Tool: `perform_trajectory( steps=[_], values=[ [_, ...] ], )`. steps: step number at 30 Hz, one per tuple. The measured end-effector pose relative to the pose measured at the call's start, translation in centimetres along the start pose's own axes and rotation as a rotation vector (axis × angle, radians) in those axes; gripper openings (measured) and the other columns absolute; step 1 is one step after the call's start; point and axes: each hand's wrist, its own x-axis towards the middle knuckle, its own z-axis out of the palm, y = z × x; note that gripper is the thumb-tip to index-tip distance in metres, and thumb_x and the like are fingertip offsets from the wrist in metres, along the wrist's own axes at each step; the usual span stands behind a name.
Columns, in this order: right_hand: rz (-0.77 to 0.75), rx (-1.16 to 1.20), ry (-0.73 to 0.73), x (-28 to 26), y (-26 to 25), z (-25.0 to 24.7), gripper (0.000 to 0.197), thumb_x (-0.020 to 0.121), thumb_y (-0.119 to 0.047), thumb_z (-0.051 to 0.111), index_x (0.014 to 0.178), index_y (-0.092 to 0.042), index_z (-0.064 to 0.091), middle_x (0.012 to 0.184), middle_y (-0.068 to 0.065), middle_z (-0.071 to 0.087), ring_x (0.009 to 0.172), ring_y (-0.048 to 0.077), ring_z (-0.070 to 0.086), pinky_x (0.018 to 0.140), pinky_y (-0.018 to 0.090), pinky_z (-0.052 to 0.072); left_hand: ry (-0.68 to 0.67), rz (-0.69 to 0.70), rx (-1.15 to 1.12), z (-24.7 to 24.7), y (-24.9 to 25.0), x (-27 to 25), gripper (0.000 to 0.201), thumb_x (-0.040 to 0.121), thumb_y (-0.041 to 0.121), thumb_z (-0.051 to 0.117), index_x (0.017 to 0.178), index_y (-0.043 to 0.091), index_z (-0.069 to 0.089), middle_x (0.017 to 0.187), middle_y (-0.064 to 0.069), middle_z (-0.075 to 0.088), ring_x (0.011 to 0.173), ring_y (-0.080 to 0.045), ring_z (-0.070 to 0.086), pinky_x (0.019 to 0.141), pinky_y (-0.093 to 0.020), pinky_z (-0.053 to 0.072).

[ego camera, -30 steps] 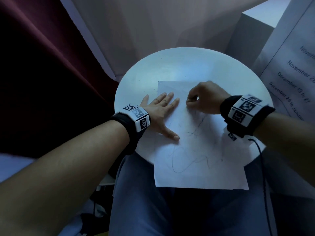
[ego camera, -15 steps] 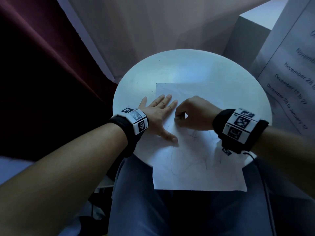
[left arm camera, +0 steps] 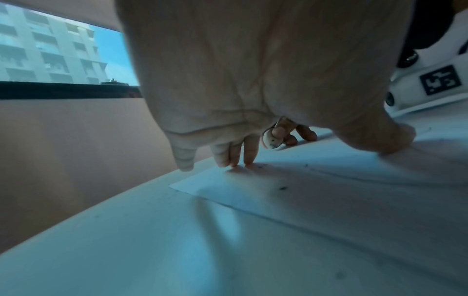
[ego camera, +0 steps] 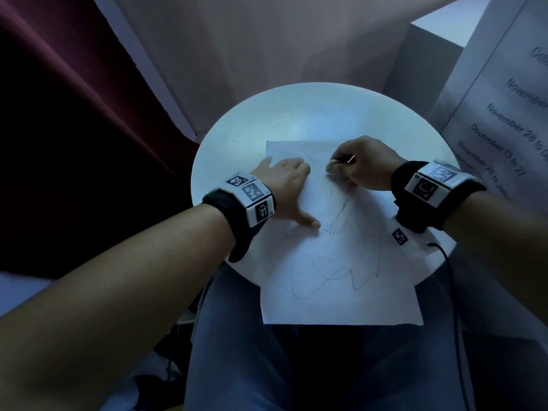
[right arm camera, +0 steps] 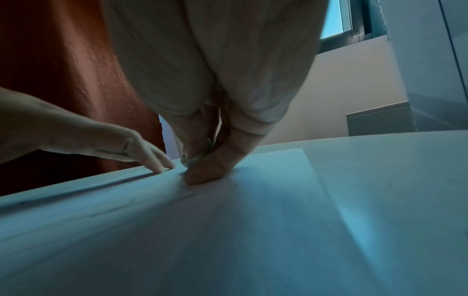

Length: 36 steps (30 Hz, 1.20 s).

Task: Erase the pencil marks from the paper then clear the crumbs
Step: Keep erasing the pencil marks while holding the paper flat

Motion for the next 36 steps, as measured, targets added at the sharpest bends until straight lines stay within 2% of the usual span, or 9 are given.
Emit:
perform_trajectory(
  steps=[3, 6, 10, 15, 20, 24, 30, 34, 36],
  values=[
    [-0.053, -0.051, 0.058, -0.1, -0.3, 0.3, 0.010, 0.086, -0.023, 0.065, 0.087, -0.016, 0.072, 0.086, 0.002, 0.071, 0.072, 0.017, 0.062, 0.076, 0.029, 0.052, -0.038, 0.031, -0.043, 0.5, 0.8, 1.0, 0.125, 0.063, 0.083, 0.066, 0.154, 0.012, 0.019, 0.164, -0.009, 0.014, 0.151, -0.023, 0.015, 0.119, -0.044, 0.021],
    [-0.186, -0.190, 0.046, -0.7, -1.2, 0.9, 0.014, 0.083, -0.026, 0.063, 0.086, -0.018, 0.073, 0.084, 0.004, 0.070, 0.077, 0.023, 0.061, 0.074, 0.032, 0.051, -0.079, 0.034, -0.050, 1.1, 0.2, 1.5, 0.136, 0.059, 0.089, 0.060, 0.159, 0.020, -0.002, 0.167, -0.004, -0.007, 0.153, -0.019, -0.003, 0.122, -0.047, 0.011],
    [-0.290, -0.252, -0.102, -1.5, -2.1, 1.3, 0.014, 0.078, -0.023, 0.064, 0.080, -0.013, 0.074, 0.072, 0.008, 0.068, 0.069, 0.028, 0.060, 0.065, 0.035, 0.051, -0.103, 0.035, -0.062, 1.2, 0.0, 1.6, 0.136, 0.059, 0.090, 0.058, 0.159, 0.024, -0.006, 0.166, 0.000, -0.012, 0.153, -0.016, -0.009, 0.123, -0.048, 0.004],
    [-0.126, -0.207, 0.061, 0.3, -0.8, -0.7, 0.015, 0.079, -0.024, 0.066, 0.078, -0.010, 0.074, 0.077, 0.006, 0.070, 0.076, 0.023, 0.064, 0.072, 0.033, 0.054, -0.131, 0.018, -0.039, 1.0, 0.0, 1.5, 0.137, 0.061, 0.090, 0.056, 0.158, 0.021, -0.012, 0.165, 0.002, -0.017, 0.152, -0.015, -0.012, 0.123, -0.046, 0.001],
    [-0.256, -0.221, -0.115, -1.7, -2.4, 1.3, 0.017, 0.077, -0.023, 0.066, 0.076, -0.007, 0.071, 0.070, 0.013, 0.067, 0.065, 0.025, 0.060, 0.062, 0.037, 0.051, -0.117, 0.035, -0.058, 1.2, -0.1, 1.6, 0.139, 0.058, 0.093, 0.055, 0.158, 0.023, -0.011, 0.166, 0.001, -0.016, 0.152, -0.015, -0.011, 0.123, -0.047, 0.000],
    [-0.069, -0.187, 0.052, 0.5, -0.5, -1.4, 0.015, 0.080, -0.026, 0.069, 0.080, -0.012, 0.075, 0.078, 0.003, 0.069, 0.077, 0.020, 0.063, 0.073, 0.031, 0.053, -0.131, 0.019, -0.055, 1.1, 0.0, 1.6, 0.138, 0.060, 0.091, 0.056, 0.158, 0.022, -0.012, 0.165, 0.003, -0.018, 0.152, -0.014, -0.013, 0.123, -0.046, -0.001],
    [-0.240, -0.193, -0.101, -2.2, -1.9, 1.0, 0.016, 0.078, -0.024, 0.067, 0.074, -0.009, 0.071, 0.068, 0.011, 0.067, 0.066, 0.027, 0.061, 0.063, 0.036, 0.052, -0.139, 0.038, -0.059, 1.2, -0.1, 1.7, 0.141, 0.056, 0.094, 0.053, 0.158, 0.022, -0.013, 0.165, 0.001, -0.018, 0.152, -0.015, -0.014, 0.123, -0.048, -0.001],
    [-0.109, -0.216, 0.029, -0.1, -0.5, -1.1, 0.017, 0.080, -0.027, 0.067, 0.078, -0.010, 0.073, 0.076, 0.007, 0.070, 0.075, 0.024, 0.063, 0.071, 0.033, 0.053, -0.146, 0.027, -0.055, 1.3, -0.2, 1.7, 0.139, 0.059, 0.092, 0.055, 0.157, 0.023, -0.015, 0.164, 0.004, -0.021, 0.151, -0.013, -0.016, 0.122, -0.046, -0.003],
    [-0.168, -0.258, 0.034, -0.5, -0.8, -0.5, 0.017, 0.079, -0.023, 0.062, 0.074, -0.009, 0.070, 0.073, 0.009, 0.069, 0.073, 0.027, 0.063, 0.068, 0.034, 0.053, -0.145, 0.030, -0.050, 1.4, -0.3, 1.8, 0.140, 0.058, 0.093, 0.055, 0.156, 0.023, -0.016, 0.164, 0.004, -0.021, 0.151, -0.013, -0.016, 0.122, -0.047, -0.004]
  ],
)
